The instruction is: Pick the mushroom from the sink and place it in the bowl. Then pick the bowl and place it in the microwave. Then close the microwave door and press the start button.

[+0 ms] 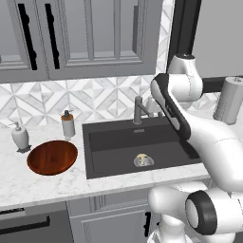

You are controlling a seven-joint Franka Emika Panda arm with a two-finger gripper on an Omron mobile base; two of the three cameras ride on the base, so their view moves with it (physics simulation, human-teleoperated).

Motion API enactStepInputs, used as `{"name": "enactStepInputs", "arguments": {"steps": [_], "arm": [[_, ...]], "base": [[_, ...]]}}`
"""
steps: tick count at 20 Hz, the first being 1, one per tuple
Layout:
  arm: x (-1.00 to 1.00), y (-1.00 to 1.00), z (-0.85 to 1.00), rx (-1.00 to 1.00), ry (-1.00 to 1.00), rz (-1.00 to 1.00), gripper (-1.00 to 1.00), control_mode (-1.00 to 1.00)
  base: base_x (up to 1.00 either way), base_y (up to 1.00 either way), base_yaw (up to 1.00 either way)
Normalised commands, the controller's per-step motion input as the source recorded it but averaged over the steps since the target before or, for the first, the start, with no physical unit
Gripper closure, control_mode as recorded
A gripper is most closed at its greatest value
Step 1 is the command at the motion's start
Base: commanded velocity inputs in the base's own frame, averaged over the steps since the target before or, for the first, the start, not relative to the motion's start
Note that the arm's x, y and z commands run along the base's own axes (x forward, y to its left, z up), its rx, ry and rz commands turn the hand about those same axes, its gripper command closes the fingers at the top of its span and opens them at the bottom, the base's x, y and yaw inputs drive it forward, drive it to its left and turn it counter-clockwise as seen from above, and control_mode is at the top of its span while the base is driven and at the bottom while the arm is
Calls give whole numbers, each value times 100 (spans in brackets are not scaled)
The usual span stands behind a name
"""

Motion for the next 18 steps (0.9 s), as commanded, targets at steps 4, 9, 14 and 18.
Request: {"name": "enactStepInputs", "arguments": {"steps": [4, 9, 14, 18], "arm": [[-2, 0, 0, 0, 0, 0, -100, -100], [0, 6, -23, -9, 16, 0, -100, -100], [11, 77, -62, -31, 18, -9, -100, -100], [25, 74, -93, -34, 23, -14, -100, -100]], "base": [[0, 0, 0], [0, 0, 0], [0, 0, 0], [0, 0, 0]]}}
